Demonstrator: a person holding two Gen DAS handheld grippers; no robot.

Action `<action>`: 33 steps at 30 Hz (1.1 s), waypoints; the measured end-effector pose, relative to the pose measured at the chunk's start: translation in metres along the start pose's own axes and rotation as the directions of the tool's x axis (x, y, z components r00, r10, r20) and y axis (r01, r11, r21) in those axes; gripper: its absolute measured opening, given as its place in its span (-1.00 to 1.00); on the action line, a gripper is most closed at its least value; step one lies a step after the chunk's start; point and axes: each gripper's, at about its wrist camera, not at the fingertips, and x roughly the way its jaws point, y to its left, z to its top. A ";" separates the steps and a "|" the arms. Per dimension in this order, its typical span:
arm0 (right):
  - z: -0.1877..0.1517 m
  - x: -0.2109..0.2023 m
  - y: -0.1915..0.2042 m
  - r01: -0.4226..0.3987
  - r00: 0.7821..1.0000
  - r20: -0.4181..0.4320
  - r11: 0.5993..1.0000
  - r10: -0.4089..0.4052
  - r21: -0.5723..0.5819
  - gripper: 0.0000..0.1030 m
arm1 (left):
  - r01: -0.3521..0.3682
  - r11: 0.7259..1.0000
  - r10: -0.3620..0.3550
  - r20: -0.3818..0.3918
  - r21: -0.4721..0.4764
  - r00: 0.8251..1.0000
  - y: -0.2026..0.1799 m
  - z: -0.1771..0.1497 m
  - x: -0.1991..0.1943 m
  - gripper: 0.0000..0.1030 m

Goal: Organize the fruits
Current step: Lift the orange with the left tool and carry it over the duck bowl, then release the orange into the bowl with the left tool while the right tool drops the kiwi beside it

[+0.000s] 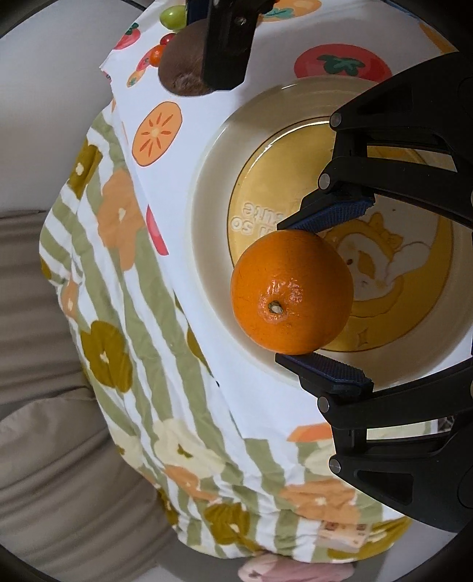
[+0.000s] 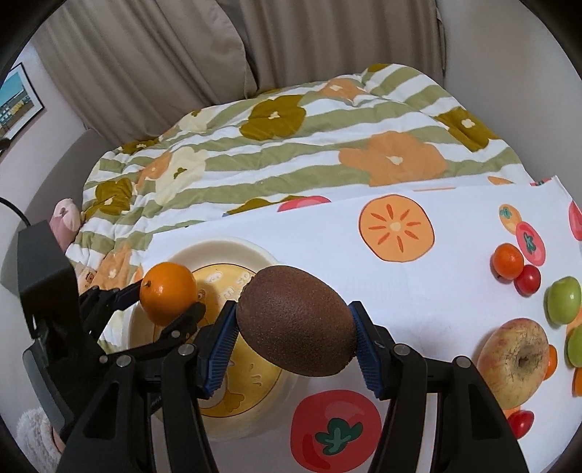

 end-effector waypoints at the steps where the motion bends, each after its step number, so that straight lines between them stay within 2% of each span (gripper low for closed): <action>1: 0.000 0.000 -0.001 0.003 1.000 0.000 1.000 -0.003 0.003 0.09 | -0.003 1.000 0.003 -0.001 0.004 1.000 0.000 0.001 0.001 0.31; 3: 0.000 0.001 -0.003 0.005 1.000 -0.001 1.000 -0.005 0.012 0.09 | -0.014 1.000 0.014 -0.003 0.017 1.000 -0.002 0.002 0.004 0.31; 6: 0.001 0.000 -0.004 0.016 1.000 -0.003 1.000 -0.016 0.016 0.09 | 0.007 1.000 -0.008 0.010 0.009 1.000 -0.002 0.002 0.002 0.31; 7: 0.001 0.000 -0.005 0.022 1.000 -0.005 1.000 -0.022 0.015 0.09 | 0.015 1.000 -0.015 0.023 0.010 1.000 -0.002 0.003 -0.001 0.39; 8: 0.001 0.000 -0.005 0.022 1.000 -0.006 1.000 -0.022 0.015 0.09 | 0.015 1.000 -0.016 0.039 0.015 0.999 -0.003 0.004 -0.005 0.67; 10: 0.002 0.000 -0.006 0.017 1.000 -0.007 1.000 -0.017 0.014 0.09 | 0.003 1.000 -0.004 0.073 0.020 0.997 -0.003 0.005 -0.013 1.00; 13: 0.002 0.000 -0.005 0.011 1.000 -0.007 1.000 -0.011 0.002 0.09 | 0.015 1.000 -0.016 0.085 0.012 0.996 0.000 0.006 -0.021 1.00; 21: 0.009 0.003 0.008 -0.026 1.000 -0.010 0.996 0.025 -0.080 0.09 | 0.009 0.998 -0.007 0.028 -0.066 1.000 0.022 -0.015 -0.036 1.00; 26: 0.013 0.022 0.024 -0.056 0.998 -0.025 0.989 0.053 -0.135 0.09 | -0.010 0.994 0.010 -0.001 -0.107 1.000 0.033 -0.034 -0.042 1.00; 33: 0.015 0.052 0.035 -0.093 0.995 -0.043 0.986 0.088 -0.138 0.09 | -0.019 0.993 0.017 -0.021 -0.120 1.000 0.045 -0.050 -0.046 1.00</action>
